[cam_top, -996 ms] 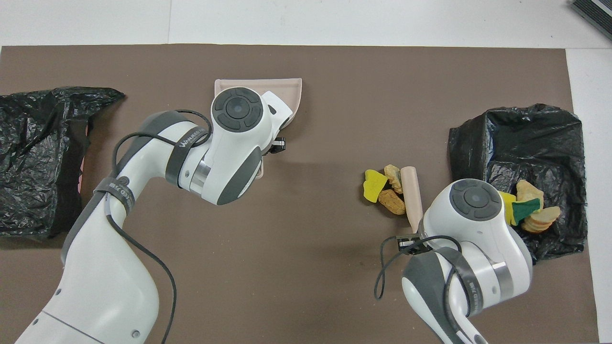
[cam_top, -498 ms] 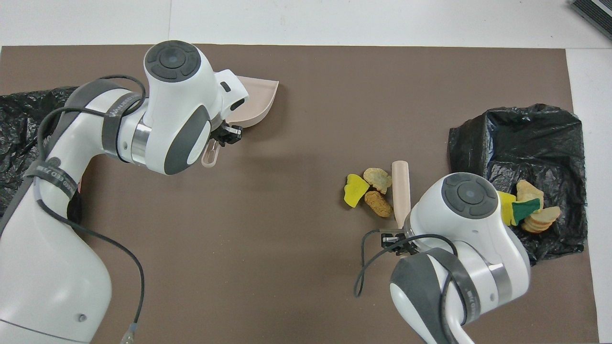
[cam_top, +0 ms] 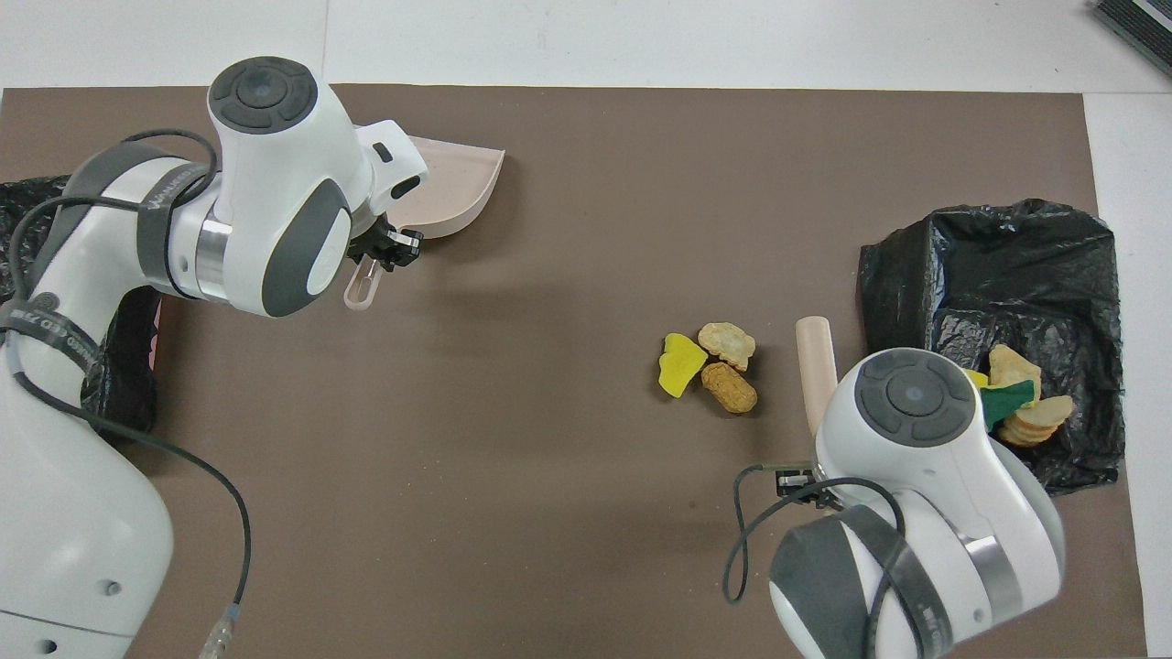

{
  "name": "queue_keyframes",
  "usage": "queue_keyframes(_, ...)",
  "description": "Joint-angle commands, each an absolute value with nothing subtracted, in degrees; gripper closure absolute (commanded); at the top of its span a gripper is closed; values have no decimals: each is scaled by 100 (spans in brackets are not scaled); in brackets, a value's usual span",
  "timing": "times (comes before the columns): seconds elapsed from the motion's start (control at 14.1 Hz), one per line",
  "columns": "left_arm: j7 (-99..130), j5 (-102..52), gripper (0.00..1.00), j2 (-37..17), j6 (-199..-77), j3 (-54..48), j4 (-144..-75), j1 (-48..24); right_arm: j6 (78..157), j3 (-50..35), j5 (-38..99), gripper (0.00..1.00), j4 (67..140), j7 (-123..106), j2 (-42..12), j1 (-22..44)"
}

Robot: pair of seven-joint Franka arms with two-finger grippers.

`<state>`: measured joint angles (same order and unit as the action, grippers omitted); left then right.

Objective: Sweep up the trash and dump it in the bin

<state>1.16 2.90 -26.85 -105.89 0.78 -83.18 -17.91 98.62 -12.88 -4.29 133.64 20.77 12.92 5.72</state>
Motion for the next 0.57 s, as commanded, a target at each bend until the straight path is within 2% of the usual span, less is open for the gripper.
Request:
queue_keyframes(0.0, -830, 220, 100, -2549, -10538, 62, -8314, -1758, 10421, -1353, -536, 100, 13762, 1916, 1336, 527)
queue_keyframes(0.21, -2404, 237, 100, -2505, -10486, 70, -8367, -1749, 10853, -1362, -352, 100, 13799, 1951, 1073, 589)
queue_keyframes(0.5, -4082, 333, 100, -2435, -10512, 79, -8490, -1775, 11029, -1362, 97, 100, 13799, 2300, 889, 824)
